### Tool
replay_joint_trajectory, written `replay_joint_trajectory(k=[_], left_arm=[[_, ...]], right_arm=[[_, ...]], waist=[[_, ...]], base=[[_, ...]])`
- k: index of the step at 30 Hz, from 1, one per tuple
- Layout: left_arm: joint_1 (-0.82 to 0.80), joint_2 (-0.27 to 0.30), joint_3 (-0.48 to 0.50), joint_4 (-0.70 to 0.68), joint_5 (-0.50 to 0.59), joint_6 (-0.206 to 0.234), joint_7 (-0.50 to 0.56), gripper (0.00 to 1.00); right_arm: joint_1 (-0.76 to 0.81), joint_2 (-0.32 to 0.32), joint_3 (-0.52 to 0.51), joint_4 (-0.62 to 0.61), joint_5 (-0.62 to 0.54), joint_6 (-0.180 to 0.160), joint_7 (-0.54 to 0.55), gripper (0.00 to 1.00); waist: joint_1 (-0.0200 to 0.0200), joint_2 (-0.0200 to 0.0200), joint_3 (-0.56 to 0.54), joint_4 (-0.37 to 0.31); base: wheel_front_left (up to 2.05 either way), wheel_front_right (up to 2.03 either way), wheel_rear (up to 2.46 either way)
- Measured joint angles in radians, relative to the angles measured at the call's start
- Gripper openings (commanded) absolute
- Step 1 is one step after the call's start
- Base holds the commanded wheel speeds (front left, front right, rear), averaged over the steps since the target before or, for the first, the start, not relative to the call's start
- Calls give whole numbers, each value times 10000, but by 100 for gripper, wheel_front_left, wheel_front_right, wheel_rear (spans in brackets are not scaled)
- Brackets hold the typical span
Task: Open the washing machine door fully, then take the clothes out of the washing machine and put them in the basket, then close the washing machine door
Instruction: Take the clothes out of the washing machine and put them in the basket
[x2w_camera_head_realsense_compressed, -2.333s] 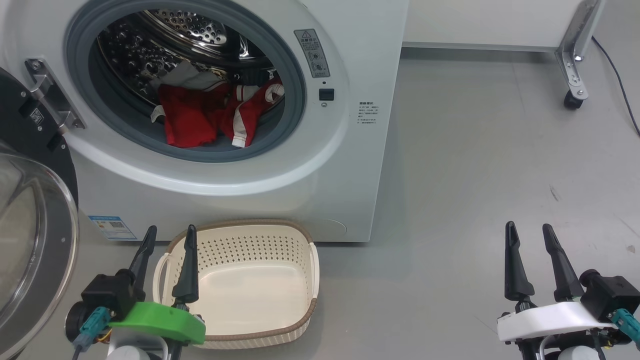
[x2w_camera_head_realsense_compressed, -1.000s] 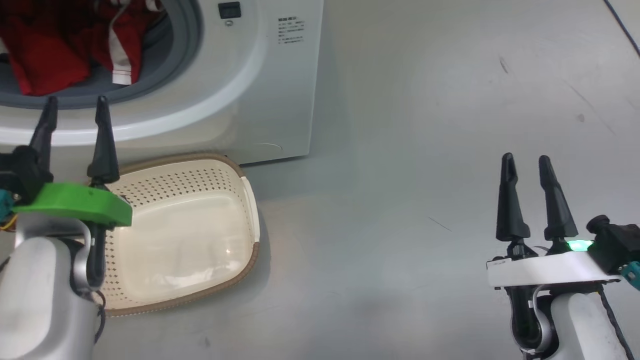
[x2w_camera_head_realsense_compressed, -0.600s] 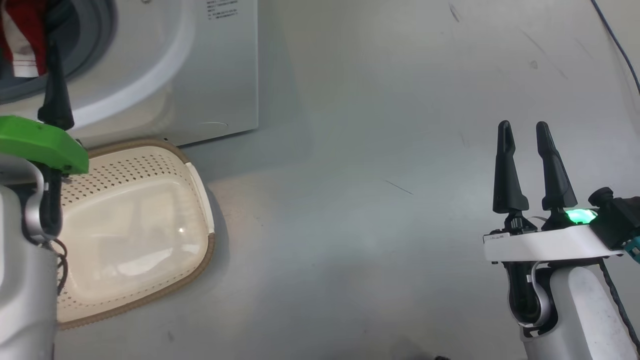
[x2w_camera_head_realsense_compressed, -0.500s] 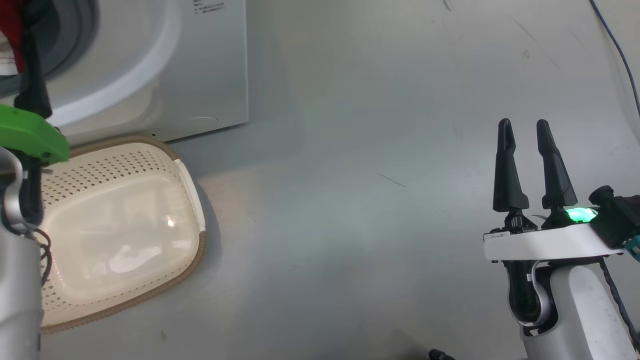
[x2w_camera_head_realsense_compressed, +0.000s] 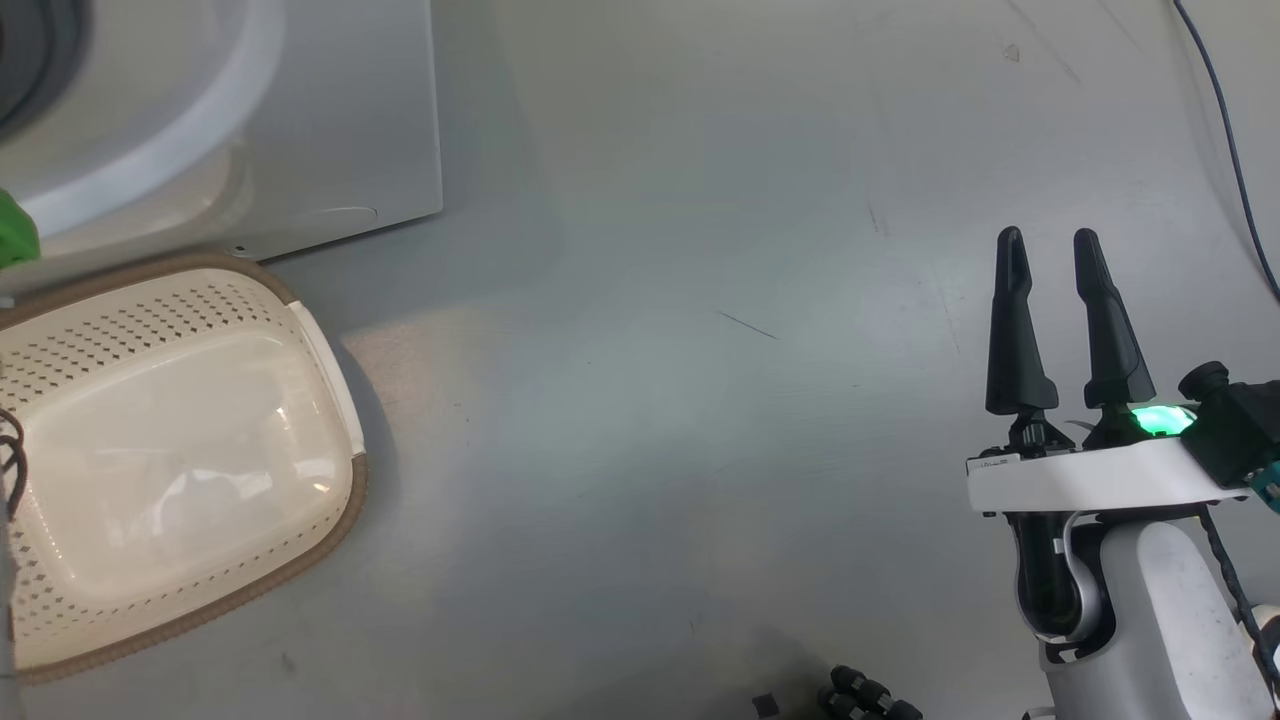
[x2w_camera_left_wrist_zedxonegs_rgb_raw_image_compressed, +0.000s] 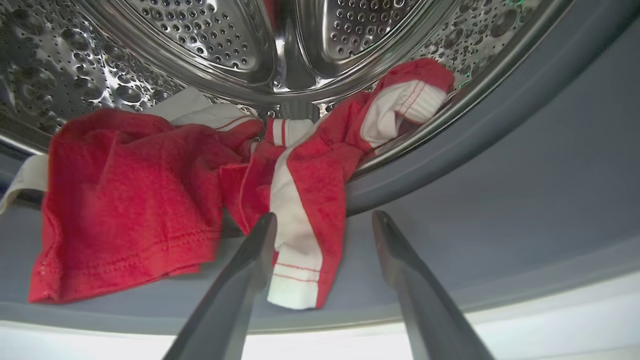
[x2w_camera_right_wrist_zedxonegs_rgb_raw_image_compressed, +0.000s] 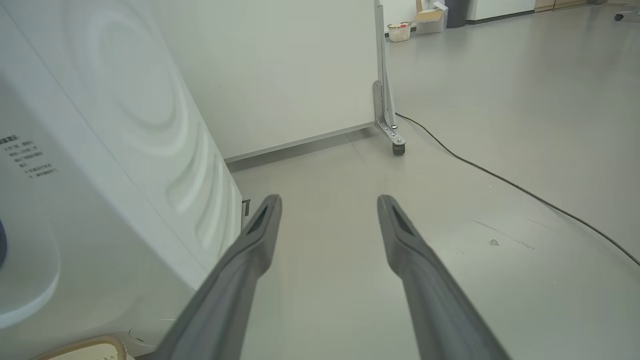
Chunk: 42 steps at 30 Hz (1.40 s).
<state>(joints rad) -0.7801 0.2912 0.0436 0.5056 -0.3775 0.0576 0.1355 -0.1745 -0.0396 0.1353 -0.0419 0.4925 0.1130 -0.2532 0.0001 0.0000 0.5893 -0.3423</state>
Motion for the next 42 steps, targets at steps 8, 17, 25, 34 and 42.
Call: replay_joint_trajectory(k=[8, 17, 25, 34, 42], left_arm=[[-646, 113, 31, 708, 84, 211, 387, 100], [-1490, 401, 169, 1298, 90, 345, 1034, 100], [-1908, 418, 86, 1914, 236, 360, 1467, 100], [-2269, 401, 107, 2345, 267, 418, 1611, 60], [-2427, 366, 33, 2638, 247, 410, 1685, 0]], right_arm=[[-6, 0, 198, 27, 2, 4, 0, 100], [-87, 0, 314, -10, 0, 31, 0, 100], [-230, 0, 293, -21, 2, 42, 0, 100], [-236, 0, 255, -23, 42, 82, 0, 100], [-261, 0, 219, -23, 42, 84, 0, 100]], waist=[[-1, 0, 76, 5], [0, 0, 369, -91], [-1, 0, 549, -162], [-1, 0, 607, -170], [0, 0, 617, -125]], base=[[0, 0, 0], [0, 0, 0], [0, 0, 0], [0, 0, 0], [0, 0, 0]])
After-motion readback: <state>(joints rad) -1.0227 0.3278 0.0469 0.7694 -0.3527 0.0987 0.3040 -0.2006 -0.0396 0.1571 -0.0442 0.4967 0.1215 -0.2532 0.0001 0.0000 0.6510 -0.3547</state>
